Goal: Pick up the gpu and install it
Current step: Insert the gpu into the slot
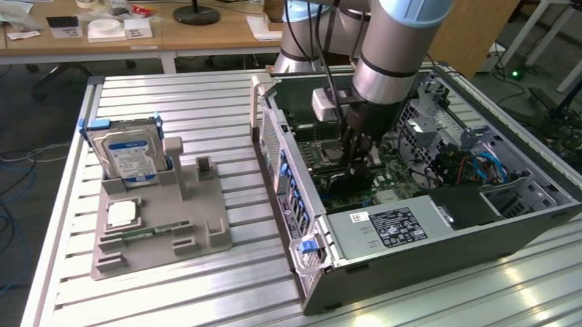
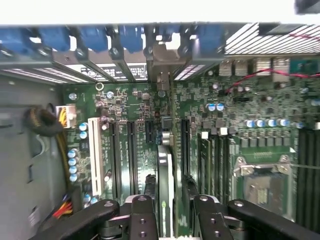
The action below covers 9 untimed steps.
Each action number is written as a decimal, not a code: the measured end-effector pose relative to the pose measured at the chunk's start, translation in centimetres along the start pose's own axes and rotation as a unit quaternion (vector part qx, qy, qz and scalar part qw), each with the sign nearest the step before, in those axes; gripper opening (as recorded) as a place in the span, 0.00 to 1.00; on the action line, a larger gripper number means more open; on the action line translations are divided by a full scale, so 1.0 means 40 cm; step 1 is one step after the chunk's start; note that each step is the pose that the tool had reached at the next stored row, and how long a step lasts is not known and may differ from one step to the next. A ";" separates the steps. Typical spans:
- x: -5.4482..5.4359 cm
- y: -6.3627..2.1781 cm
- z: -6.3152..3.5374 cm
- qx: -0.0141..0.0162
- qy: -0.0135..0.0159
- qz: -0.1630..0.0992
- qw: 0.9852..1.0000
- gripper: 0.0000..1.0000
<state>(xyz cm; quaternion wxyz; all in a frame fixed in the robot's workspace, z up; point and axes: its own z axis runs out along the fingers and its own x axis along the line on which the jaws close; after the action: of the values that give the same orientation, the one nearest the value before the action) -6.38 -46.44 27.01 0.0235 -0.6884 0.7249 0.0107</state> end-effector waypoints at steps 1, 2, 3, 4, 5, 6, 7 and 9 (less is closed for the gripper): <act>0.000 0.000 -0.010 0.000 0.000 0.000 1.000 0.35; -0.001 0.000 -0.013 0.000 0.000 0.000 1.000 0.35; -0.001 0.000 -0.012 0.000 0.000 0.000 1.000 0.35; -0.001 0.000 -0.012 0.000 0.000 0.000 1.000 0.35; -0.001 0.000 -0.012 0.000 0.000 0.000 1.000 0.34; -0.001 0.000 -0.013 0.000 0.000 0.000 1.000 0.34; -0.001 0.000 -0.013 0.000 0.000 0.000 1.000 0.27; -0.001 0.000 -0.013 0.000 0.000 0.000 1.000 0.15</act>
<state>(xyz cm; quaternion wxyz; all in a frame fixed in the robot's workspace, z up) -6.38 -46.45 27.52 0.0236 -0.6884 0.7249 0.0106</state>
